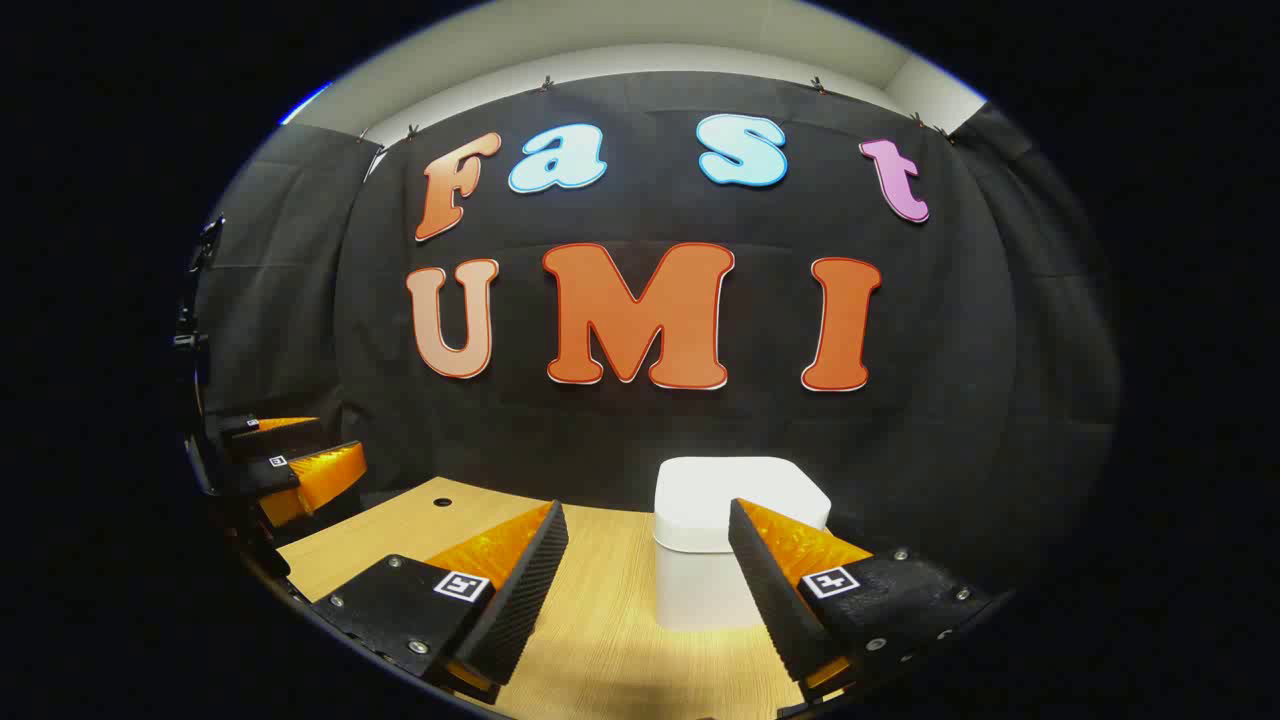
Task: Press the lid of the desktop garbage bin to open it, pick up the crumpled paper on the desktop and throw it into the bin, then pick up the pop can on the desktop and drop it into the bin, and finally close the garbage bin lid.
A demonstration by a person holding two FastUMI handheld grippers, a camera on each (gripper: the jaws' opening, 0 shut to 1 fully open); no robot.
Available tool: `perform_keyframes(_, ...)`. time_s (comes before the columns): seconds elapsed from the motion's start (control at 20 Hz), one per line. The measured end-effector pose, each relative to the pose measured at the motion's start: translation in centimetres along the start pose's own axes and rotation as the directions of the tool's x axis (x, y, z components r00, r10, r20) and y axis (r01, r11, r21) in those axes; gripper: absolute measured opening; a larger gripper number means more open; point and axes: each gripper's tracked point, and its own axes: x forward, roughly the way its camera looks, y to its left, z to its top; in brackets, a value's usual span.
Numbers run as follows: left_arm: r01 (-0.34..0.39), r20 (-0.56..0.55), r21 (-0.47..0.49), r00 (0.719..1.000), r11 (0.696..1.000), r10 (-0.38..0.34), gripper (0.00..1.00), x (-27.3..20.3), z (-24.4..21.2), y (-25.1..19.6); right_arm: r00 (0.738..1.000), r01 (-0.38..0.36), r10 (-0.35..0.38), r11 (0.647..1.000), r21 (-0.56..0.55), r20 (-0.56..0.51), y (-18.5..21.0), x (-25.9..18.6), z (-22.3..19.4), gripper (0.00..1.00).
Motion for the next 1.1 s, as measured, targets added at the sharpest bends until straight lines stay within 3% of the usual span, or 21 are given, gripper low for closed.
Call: perform_keyframes(1.1, 0.089, 0.003, -0.015, 0.996, 0.996, -0.088, 1.00, -0.9, -0.2, 2.4, 0.997, 0.075, -0.076, 0.996, -0.039, -0.017, 2.3, -0.1, 1.0, 0.98)
